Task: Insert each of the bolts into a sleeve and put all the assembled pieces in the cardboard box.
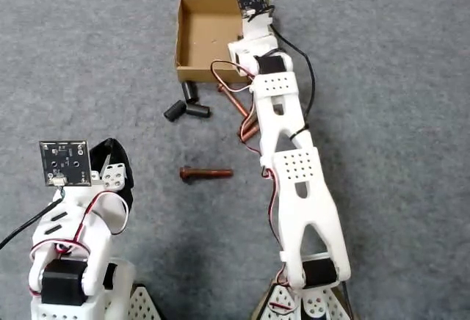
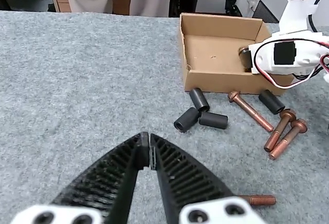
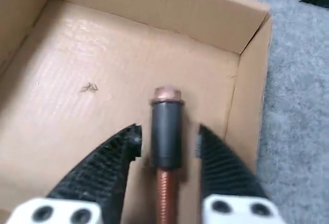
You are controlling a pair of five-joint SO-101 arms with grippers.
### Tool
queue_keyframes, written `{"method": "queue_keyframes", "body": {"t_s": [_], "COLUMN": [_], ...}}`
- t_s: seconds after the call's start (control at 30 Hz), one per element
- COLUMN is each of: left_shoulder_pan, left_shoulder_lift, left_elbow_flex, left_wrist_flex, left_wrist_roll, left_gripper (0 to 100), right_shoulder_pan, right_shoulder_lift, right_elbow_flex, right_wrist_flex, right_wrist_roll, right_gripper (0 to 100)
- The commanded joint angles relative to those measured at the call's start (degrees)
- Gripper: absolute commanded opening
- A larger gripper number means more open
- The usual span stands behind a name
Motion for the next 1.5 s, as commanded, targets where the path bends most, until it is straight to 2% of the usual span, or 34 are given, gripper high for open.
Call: {"method": "queue_keyframes", "body": {"t_s": [0.0,0.23,0.4,0.5,0.63,0.8,0.87,1.0,1.1,1.17,1.33,1.47], "left_shoulder_pan": [0.7,0.4,0.3,0.3,0.3,0.4,0.7,0.2,-2.3,-5.4,-11.8,-13.6], "left_shoulder_lift": [0.0,0.0,2.1,8.2,18.3,30.5,34.7,40.7,41.7,41.7,42.0,41.8], "left_elbow_flex": [-0.3,-0.4,-2.3,-4.8,-11.3,-18.6,-20.3,-21.8,-21.9,-21.9,-22.6,-22.5], "left_wrist_flex": [-0.7,-0.7,-0.7,2.4,4.5,3.1,3.3,3.3,3.3,4.0,11.6,13.6], "left_wrist_roll": [0.3,1.1,7.2,9.4,11.1,19.4,21.5,22.2,22.2,21.5,14.7,11.4], "left_gripper": [2,6,9,10,10,15,17,17,17,17,17,17], "right_shoulder_pan": [0.7,0.7,-0.3,-0.2,-0.6,-0.4,0.0,0.0,-2.0,-2.8,-9.1,-13.6], "right_shoulder_lift": [-0.7,-3.1,-7.3,-13.5,-21.8,-31.1,-34.1,-41.3,-47.2,-50.9,-54.8,-54.8], "right_elbow_flex": [-2.9,-4.2,-14.0,-13.0,-13.3,-13.1,-12.3,-7.3,3.6,14.0,34.4,44.1], "right_wrist_flex": [-0.4,1.5,13.0,21.8,37.9,53.7,53.5,53.5,53.5,53.5,50.7,39.9], "right_wrist_roll": [0.4,0.4,0.9,3.4,7.5,11.5,12.0,12.5,20.0,26.3,40.9,44.3], "right_gripper": [19.9,19.2,10.0,7.2,14.6,23.1,21.4,8.8,2.7,3.1,4.4,4.4]}}
